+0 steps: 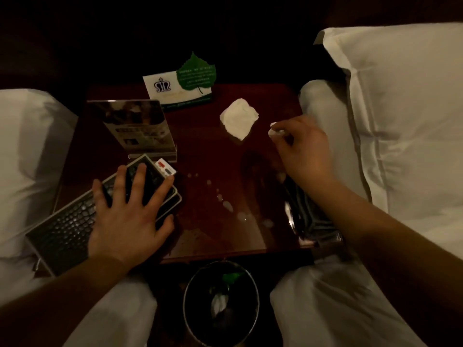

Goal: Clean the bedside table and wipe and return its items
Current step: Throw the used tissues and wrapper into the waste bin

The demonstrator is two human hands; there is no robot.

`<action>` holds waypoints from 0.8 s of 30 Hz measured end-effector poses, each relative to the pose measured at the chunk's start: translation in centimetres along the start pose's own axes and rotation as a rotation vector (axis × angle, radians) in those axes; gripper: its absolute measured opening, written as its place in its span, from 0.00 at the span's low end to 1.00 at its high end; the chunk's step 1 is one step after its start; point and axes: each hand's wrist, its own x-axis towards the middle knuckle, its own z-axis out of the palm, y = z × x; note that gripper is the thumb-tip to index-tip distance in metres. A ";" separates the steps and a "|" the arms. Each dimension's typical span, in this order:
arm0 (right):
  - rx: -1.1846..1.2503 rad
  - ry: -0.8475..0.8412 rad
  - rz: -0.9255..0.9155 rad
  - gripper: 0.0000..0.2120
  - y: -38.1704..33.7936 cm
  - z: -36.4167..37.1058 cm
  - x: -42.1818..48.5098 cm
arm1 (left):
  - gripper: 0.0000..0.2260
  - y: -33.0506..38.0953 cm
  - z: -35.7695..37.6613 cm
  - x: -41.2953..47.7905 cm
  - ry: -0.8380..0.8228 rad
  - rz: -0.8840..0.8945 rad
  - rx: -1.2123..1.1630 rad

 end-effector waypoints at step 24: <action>0.157 -0.737 0.164 0.12 -2.4 10.1 -30.6 | 0.35 0.0 0.3 0.1 0.048 0.007 -0.034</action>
